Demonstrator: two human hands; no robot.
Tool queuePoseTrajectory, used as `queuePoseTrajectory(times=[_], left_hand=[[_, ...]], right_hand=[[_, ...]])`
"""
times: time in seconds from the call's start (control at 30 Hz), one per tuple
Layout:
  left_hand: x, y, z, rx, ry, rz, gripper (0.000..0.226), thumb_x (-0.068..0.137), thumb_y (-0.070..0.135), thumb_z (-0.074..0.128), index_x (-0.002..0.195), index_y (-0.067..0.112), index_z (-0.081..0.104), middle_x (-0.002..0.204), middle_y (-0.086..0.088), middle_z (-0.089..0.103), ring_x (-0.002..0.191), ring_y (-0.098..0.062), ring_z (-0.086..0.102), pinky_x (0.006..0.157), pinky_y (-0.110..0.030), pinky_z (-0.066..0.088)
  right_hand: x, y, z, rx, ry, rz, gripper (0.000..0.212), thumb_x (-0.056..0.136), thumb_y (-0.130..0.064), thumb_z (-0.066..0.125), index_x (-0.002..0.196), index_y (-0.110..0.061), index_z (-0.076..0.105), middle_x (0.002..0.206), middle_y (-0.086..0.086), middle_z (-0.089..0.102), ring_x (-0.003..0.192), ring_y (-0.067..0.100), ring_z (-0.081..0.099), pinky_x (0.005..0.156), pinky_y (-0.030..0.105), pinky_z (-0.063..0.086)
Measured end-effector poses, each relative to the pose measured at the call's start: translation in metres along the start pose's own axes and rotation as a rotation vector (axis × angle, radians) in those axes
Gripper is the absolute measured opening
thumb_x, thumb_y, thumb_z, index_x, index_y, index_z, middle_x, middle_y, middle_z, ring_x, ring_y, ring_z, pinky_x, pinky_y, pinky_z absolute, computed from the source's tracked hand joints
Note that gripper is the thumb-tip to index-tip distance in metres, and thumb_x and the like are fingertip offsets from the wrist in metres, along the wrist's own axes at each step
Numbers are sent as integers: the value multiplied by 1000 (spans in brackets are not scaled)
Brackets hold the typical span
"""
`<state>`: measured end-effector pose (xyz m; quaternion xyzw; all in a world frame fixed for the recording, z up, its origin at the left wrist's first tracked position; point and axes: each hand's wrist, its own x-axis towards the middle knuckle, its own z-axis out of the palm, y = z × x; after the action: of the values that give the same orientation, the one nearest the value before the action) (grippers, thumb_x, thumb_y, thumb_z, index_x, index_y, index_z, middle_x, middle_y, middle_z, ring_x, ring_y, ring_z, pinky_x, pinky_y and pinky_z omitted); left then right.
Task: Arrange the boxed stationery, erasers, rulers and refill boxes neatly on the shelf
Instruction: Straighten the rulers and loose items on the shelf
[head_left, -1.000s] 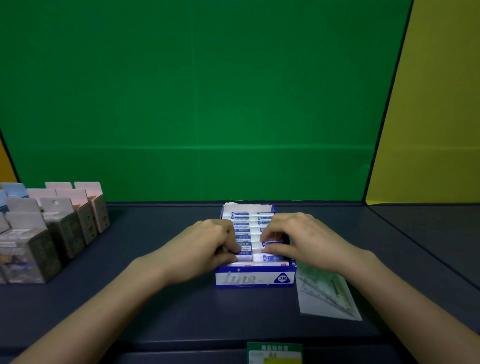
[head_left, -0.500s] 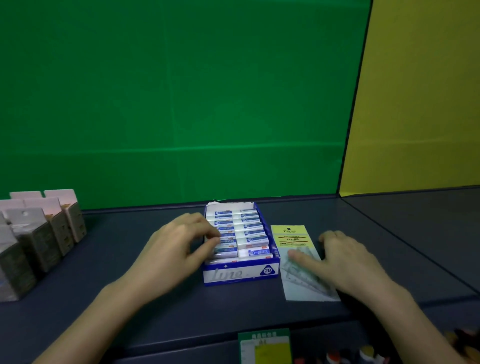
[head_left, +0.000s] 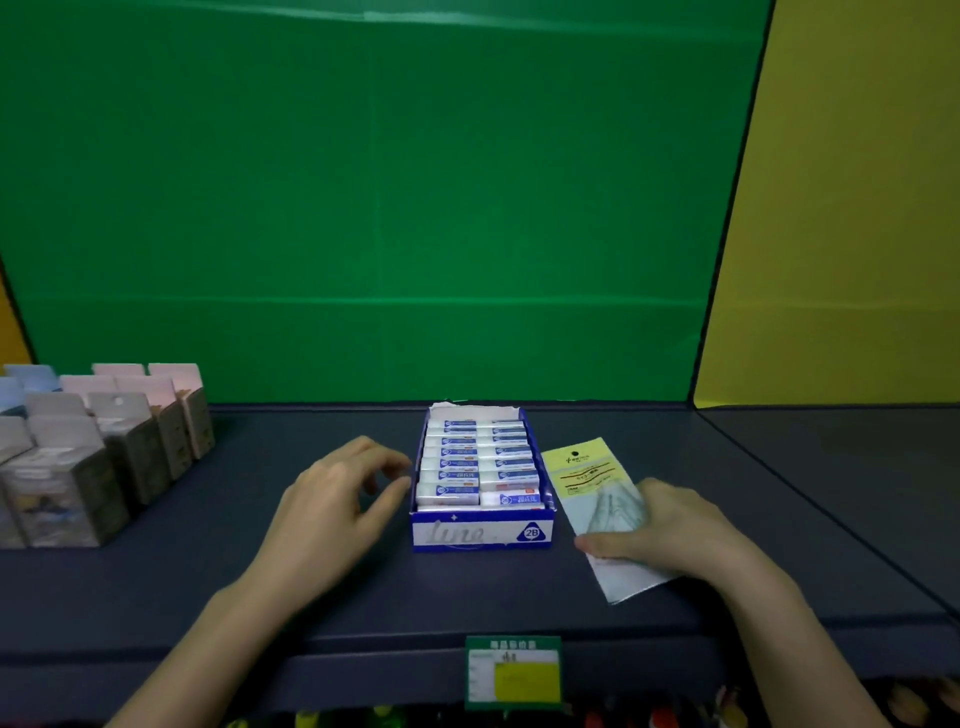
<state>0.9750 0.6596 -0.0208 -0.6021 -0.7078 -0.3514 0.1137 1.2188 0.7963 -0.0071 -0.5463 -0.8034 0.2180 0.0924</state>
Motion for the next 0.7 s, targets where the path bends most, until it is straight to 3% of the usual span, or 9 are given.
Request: queuePoseTrajectory(times=[0.13,0.23,0.33,0.5,0.63,0.7], left_hand=[[-18,-2,-10,54,45,-65,17,85,25,60,101,23,63,93,12,59,81,-8,57,69,-32,50],[-38,-13,-23,94,62,-96,17,86,30,57,101,25,62,92,14,59,81,-4,56,69,-28,50],[-59,-29,-42,147,77,-143,35,81,49,39,98,28,61,90,17,58,84,-1,55,72,-27,50],[-102,-58,-82,214,176,-257,38,79,50,37,92,26,64,86,17,61,85,-1,53,72,-21,43],[-140,-88,-117,261,220,-336,37,80,49,39,91,25,64,86,12,64,84,-2,55,73,-21,43],[-160,-105,-137,264,253,-385,36,79,51,39,90,27,64,85,15,64,82,-3,58,72,-24,46]], right_hand=[[2,14,-6,85,79,-34,42,81,-46,60,104,-13,46,104,4,59,92,24,58,76,34,47],[-7,20,-13,298,305,-130,27,88,-34,55,100,-12,47,103,16,63,89,33,60,77,42,49],[-24,-1,-15,583,408,-336,13,88,-32,56,97,-25,52,96,5,66,87,31,63,81,50,51],[-47,-72,9,819,140,-558,13,87,-33,55,98,-39,55,98,-6,68,91,22,66,77,46,53],[-62,-133,50,804,-25,-616,35,87,-37,51,121,-44,44,129,-7,56,119,22,53,97,51,45],[-72,-166,70,790,-78,-675,34,88,-37,51,118,-52,44,124,-19,57,118,13,53,100,47,42]])
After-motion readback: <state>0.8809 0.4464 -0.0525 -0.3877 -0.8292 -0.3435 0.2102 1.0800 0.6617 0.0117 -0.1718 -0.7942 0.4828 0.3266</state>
